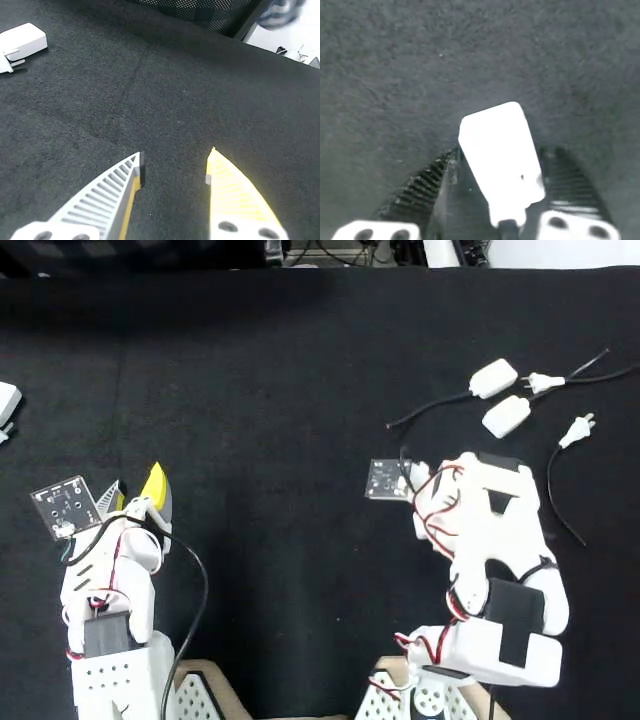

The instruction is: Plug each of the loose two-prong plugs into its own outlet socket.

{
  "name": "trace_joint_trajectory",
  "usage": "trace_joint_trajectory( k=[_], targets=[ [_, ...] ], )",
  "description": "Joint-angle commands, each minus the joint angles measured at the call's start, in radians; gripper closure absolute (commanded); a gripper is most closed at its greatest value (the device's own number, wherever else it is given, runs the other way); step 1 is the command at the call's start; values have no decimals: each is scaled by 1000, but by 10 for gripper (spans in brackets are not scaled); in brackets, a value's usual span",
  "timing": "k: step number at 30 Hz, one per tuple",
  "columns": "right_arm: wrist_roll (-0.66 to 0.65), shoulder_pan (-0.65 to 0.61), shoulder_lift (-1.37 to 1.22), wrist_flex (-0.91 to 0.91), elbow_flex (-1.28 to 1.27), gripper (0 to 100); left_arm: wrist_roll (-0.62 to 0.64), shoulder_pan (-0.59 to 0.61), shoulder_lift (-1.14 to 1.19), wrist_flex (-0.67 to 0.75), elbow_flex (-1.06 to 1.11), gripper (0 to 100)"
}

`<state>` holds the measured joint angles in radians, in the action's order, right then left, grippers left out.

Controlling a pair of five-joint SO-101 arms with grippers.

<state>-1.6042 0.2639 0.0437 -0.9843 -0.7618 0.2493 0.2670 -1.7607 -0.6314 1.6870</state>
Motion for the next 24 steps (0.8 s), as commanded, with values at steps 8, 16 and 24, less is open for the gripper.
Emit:
trace_joint_trajectory(
  k=[8, 16, 24],
  targets=[
    [6, -52, 22, 20, 1, 987, 6, 4, -5, -6, 16, 776],
    [84, -206, 28, 17, 64, 987, 6, 4, -2, -6, 16, 776],
    [347, -399, 18, 14, 265, 987, 6, 4, 0, -6, 16, 776]
  ],
)
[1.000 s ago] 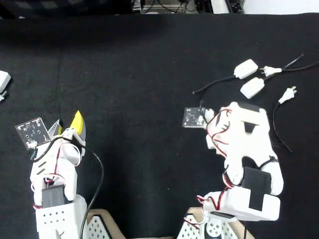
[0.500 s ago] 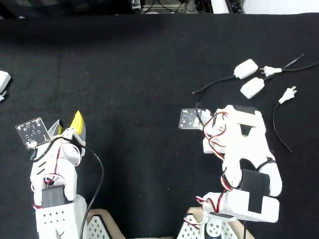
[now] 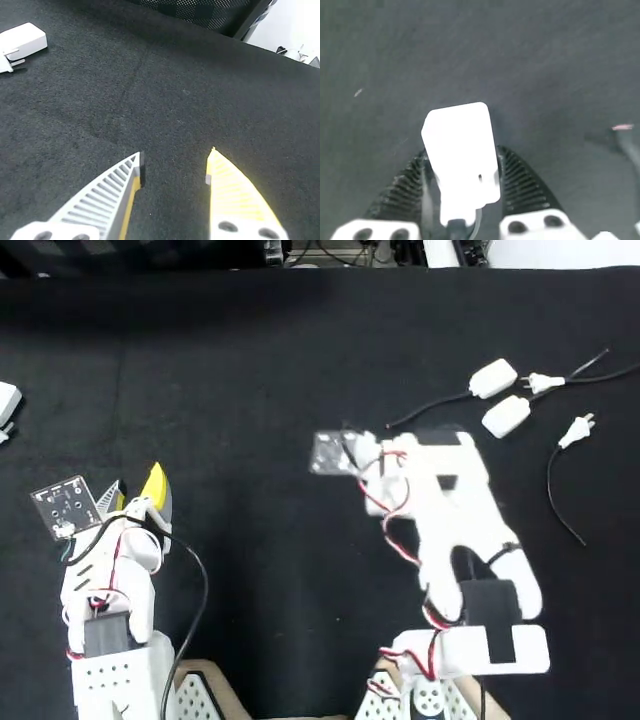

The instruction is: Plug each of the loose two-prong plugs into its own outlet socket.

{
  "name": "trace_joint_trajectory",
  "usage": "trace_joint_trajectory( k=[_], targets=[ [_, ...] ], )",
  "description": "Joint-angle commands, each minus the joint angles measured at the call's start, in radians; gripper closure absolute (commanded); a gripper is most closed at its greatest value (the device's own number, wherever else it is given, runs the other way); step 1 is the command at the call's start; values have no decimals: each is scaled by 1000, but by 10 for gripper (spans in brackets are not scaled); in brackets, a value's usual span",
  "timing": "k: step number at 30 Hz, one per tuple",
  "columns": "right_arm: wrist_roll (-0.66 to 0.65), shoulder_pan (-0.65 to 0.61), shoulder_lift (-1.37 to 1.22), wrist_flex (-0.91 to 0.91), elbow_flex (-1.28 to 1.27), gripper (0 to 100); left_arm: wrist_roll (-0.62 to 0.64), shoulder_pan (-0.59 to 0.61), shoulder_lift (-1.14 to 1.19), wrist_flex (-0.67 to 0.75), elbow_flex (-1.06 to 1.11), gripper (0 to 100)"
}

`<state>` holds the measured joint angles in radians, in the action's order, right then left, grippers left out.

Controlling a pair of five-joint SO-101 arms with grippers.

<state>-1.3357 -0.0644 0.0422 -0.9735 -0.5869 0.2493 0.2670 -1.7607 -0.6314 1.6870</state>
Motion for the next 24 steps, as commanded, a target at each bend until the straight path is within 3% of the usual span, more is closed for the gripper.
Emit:
trace_joint_trajectory(
  k=[1, 11, 18, 24],
  targets=[
    [106, -92, 19, 5, 107, 987, 6, 4, 0, -6, 16, 776],
    [483, -203, -254, -9, 444, 987, 6, 4, 0, -6, 16, 776],
    [614, -315, -487, -229, 883, 987, 6, 4, 0, -6, 16, 776],
    [755, -374, -696, -249, 1241, 987, 6, 4, 0, -6, 16, 776]
  ],
)
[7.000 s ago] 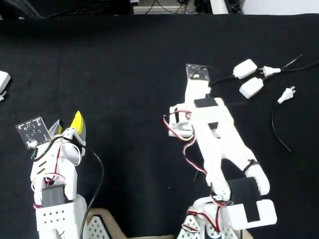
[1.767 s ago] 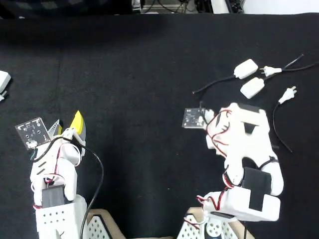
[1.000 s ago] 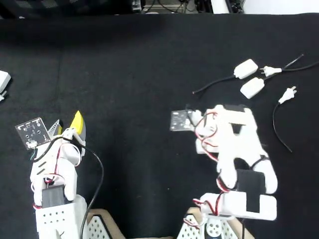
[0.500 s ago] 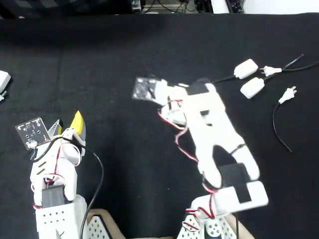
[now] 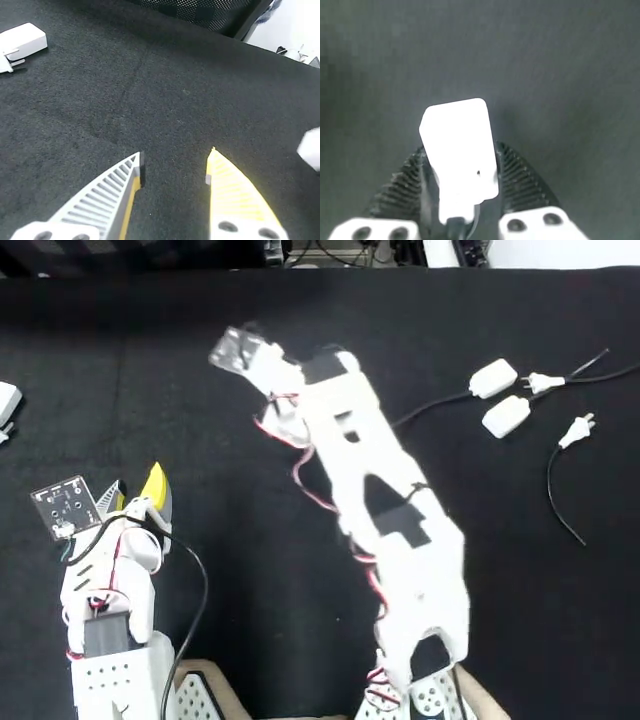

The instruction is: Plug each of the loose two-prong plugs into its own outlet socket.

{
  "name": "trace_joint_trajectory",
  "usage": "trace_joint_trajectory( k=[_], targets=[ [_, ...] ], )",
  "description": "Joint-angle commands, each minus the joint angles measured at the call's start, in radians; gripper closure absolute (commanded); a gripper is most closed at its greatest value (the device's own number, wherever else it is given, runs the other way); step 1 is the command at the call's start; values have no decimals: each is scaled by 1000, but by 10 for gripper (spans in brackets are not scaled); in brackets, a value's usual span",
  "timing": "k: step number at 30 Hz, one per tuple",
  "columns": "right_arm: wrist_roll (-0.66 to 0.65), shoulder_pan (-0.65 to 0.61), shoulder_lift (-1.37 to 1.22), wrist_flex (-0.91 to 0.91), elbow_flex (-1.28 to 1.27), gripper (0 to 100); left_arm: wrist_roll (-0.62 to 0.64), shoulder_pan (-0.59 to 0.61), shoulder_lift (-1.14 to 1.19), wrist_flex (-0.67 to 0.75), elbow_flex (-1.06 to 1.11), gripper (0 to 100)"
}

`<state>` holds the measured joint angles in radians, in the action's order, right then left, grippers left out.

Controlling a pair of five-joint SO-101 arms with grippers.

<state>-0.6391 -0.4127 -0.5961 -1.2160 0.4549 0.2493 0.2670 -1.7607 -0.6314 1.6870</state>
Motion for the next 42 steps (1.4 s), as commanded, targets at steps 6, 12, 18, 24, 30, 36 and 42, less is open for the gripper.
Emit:
trace_joint_trajectory(
  k=[6, 12, 18, 24, 30, 36, 42],
  targets=[
    [172, -43, -312, 3, 530, 987, 6, 4, 0, -6, 16, 776],
    [219, -51, -581, 18, 917, 987, 6, 4, 0, -6, 16, 776],
    [219, -75, -789, -6, 1132, 986, 6, 4, 0, -6, 16, 776],
    [219, -87, -874, -5, 1196, 957, 6, 4, 0, -6, 16, 776],
    [218, -107, -881, -21, 1204, 749, 6, 4, 0, -6, 16, 775],
    [213, -138, -869, -32, 1218, 602, 6, 5, 0, -6, 16, 776],
    [216, -135, -791, -35, 1216, 577, 6, 5, 0, -6, 16, 776]
  ],
)
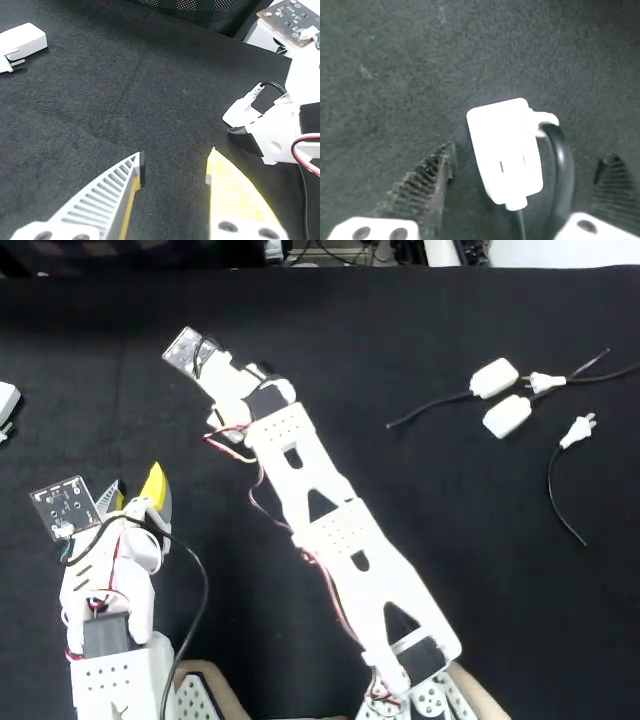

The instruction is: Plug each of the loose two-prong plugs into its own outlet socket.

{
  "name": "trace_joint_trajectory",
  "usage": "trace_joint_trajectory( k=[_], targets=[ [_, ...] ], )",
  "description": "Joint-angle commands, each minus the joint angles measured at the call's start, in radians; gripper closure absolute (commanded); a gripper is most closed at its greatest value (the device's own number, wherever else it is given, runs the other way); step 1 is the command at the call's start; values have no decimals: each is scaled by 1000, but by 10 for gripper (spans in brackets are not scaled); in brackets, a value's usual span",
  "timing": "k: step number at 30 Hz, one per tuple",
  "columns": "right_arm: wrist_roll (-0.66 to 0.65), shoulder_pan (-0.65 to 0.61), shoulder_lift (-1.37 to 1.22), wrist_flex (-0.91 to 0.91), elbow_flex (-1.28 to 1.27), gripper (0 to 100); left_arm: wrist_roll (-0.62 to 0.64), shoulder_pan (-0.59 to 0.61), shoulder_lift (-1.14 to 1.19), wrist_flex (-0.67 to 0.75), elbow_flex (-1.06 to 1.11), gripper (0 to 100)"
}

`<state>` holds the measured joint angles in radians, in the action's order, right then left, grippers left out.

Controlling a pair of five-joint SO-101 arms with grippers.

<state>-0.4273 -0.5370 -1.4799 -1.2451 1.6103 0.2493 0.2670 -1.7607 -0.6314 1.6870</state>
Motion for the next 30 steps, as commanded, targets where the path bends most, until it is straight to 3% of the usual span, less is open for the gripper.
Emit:
trace_joint_trajectory(
  k=[1, 13, 21, 30],
  targets=[
    [5, -9, 111, -18, 61, 577, 6, 5, 0, -6, 16, 776],
    [8, 41, 334, -325, 61, 577, 6, 5, 0, -6, 16, 776],
    [12, 163, 466, -519, 61, 577, 6, 5, 0, -6, 16, 776],
    [238, 410, 588, -517, 61, 577, 6, 5, 0, -6, 16, 776]
  ],
)
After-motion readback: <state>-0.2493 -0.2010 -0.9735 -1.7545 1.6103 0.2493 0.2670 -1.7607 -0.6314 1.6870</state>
